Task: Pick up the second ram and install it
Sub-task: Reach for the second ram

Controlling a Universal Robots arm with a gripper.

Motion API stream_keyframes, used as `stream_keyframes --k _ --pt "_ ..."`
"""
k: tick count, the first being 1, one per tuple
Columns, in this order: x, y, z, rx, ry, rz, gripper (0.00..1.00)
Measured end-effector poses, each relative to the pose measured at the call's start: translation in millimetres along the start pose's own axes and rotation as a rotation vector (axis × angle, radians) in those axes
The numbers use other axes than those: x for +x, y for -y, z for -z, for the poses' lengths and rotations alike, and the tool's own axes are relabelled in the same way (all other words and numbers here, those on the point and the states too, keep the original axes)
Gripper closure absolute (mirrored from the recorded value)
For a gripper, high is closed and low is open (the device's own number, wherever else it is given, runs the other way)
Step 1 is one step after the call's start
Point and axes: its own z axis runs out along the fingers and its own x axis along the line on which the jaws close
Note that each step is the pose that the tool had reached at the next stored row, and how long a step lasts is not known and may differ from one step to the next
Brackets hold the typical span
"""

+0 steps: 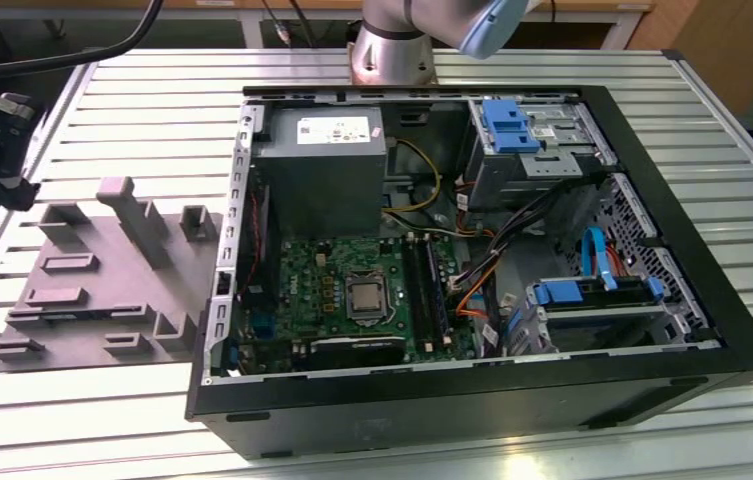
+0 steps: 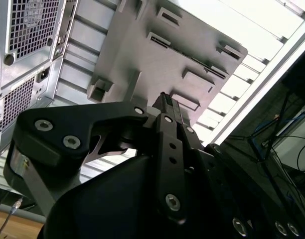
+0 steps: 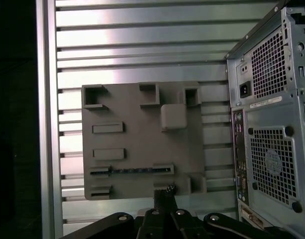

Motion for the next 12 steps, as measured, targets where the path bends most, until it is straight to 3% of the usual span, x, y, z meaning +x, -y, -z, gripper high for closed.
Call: stream_keyframes --k 12 --pt "2.9 1.6 -9.6 0.0001 -0.0001 0.0 0.89"
